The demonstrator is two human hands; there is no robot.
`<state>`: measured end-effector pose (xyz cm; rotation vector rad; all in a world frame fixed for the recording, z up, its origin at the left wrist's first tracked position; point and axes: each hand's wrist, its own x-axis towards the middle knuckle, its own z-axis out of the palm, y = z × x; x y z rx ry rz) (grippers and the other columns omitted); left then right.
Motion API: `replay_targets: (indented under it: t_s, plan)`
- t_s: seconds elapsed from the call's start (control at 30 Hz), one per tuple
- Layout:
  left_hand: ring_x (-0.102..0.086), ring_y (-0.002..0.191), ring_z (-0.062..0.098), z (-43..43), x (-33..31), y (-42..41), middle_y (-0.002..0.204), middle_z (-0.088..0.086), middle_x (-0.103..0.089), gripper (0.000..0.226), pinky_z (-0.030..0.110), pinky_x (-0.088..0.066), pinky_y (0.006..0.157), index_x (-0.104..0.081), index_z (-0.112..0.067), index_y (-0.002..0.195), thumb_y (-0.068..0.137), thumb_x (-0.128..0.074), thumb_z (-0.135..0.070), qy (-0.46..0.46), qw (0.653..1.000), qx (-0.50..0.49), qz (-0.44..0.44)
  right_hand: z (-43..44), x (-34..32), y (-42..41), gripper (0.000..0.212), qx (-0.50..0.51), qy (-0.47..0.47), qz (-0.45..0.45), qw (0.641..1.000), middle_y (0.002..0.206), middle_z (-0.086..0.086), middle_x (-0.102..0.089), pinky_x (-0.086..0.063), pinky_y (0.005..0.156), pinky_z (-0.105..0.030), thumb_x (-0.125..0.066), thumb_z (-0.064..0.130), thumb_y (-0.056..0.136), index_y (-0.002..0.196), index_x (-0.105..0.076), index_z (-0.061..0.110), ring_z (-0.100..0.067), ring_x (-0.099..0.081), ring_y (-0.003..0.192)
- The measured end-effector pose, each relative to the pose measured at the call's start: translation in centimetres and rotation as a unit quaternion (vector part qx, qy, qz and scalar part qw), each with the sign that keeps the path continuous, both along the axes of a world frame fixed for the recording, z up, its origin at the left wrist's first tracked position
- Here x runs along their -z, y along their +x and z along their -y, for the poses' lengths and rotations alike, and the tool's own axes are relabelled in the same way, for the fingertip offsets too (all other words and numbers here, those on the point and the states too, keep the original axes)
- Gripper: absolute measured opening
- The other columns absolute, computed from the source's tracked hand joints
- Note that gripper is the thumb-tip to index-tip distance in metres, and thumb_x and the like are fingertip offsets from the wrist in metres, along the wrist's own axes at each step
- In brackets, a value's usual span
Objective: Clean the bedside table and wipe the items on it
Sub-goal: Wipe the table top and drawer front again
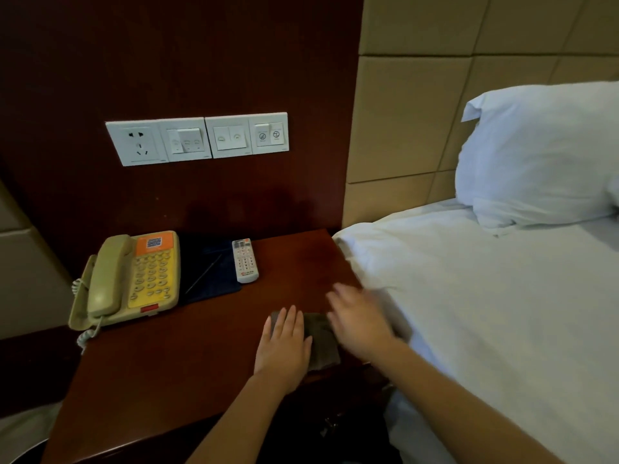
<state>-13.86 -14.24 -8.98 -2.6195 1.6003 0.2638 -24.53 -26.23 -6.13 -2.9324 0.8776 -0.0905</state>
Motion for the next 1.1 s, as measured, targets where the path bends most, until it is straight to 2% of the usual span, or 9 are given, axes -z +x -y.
replay_targets:
  t_s: [0.1, 0.2, 0.33, 0.5, 0.73, 0.93, 1.1]
  plan:
    - [0.018, 0.145, 0.022, 0.9, 1.1, -0.4, 0.158, 0.009, 0.020, 0.057, 0.039, 0.005, 0.120, 0.013, -0.008, 0.150, 0.104, -0.012, -0.031, 0.047, 0.999, -0.006, -0.005, -2.9, 3.5, 1.5, 0.052, -0.030, 0.108, -0.062, 0.992, 0.161, -0.003, -0.004, -0.003, 0.119, -0.041, -0.020, 0.031, 0.104, 0.153, -0.011, 0.015, -0.018, -0.002, 0.148]
    - [0.019, 0.145, 0.020, 2.5, 1.3, 1.1, 0.158, 0.006, 0.020, 0.056, 0.039, 0.006, 0.120, 0.014, -0.010, 0.149, 0.103, -0.010, -0.031, 0.035, 0.999, -0.003, -0.004, -1.1, 4.9, 2.5, 0.064, 0.001, 0.126, -0.055, 0.991, 0.161, 0.002, 0.004, 0.002, 0.118, -0.037, 0.000, 0.049, 0.097, 0.154, -0.004, 0.019, -0.013, 0.004, 0.148]
    - [0.018, 0.145, 0.019, 7.1, 1.3, 3.3, 0.158, 0.002, 0.020, 0.055, 0.041, 0.006, 0.119, 0.013, -0.015, 0.150, 0.103, -0.010, -0.032, 0.018, 0.999, -0.025, -0.015, 3.3, 5.2, 5.1, 0.053, 0.021, 0.125, -0.051, 0.991, 0.161, 0.003, 0.009, 0.004, 0.118, -0.038, -0.011, 0.040, 0.104, 0.154, -0.001, 0.024, -0.013, 0.007, 0.147]
    - [0.019, 0.145, 0.019, 14.3, 1.8, 7.4, 0.158, 0.000, 0.020, 0.055, 0.046, 0.005, 0.118, 0.012, -0.019, 0.151, 0.103, -0.011, -0.033, 0.005, 0.996, -0.079, -0.036, 10.6, 5.6, 10.1, 0.051, 0.015, 0.118, -0.036, 0.992, 0.161, 0.006, 0.006, 0.004, 0.118, -0.040, -0.011, 0.040, 0.104, 0.153, -0.005, 0.030, -0.012, 0.005, 0.147]
    - [0.016, 0.146, 0.020, 21.7, 2.6, 14.7, 0.159, 0.001, 0.015, 0.057, 0.046, 0.003, 0.119, 0.009, -0.018, 0.152, 0.102, -0.017, -0.029, -0.033, 0.996, -0.082, -0.014, 18.3, 5.9, 17.7, 0.049, 0.027, 0.109, -0.014, 0.994, 0.161, 0.005, 0.002, 0.002, 0.118, -0.042, -0.012, 0.040, 0.103, 0.152, -0.008, 0.033, -0.013, 0.003, 0.147]
    - [0.013, 0.147, 0.019, 23.3, 2.6, 16.5, 0.160, 0.002, 0.010, 0.055, 0.045, 0.003, 0.119, 0.006, -0.018, 0.152, 0.102, -0.015, -0.029, -0.043, 0.996, -0.078, -0.018, 19.7, 5.9, 19.4, 0.050, 0.037, 0.103, -0.026, 0.994, 0.161, 0.005, 0.004, 0.000, 0.120, -0.042, -0.010, 0.040, 0.103, 0.152, -0.004, 0.032, -0.013, 0.003, 0.148]
    - [0.015, 0.146, 0.019, 21.0, 2.6, 14.9, 0.160, 0.003, 0.012, 0.055, 0.043, 0.003, 0.119, 0.007, -0.017, 0.152, 0.102, -0.012, -0.031, -0.045, 0.996, -0.071, -0.013, 17.4, 5.7, 17.7, 0.051, 0.038, 0.100, -0.047, 0.993, 0.161, 0.003, 0.007, 0.004, 0.119, -0.046, -0.010, 0.041, 0.103, 0.152, -0.002, 0.032, -0.014, 0.006, 0.148]
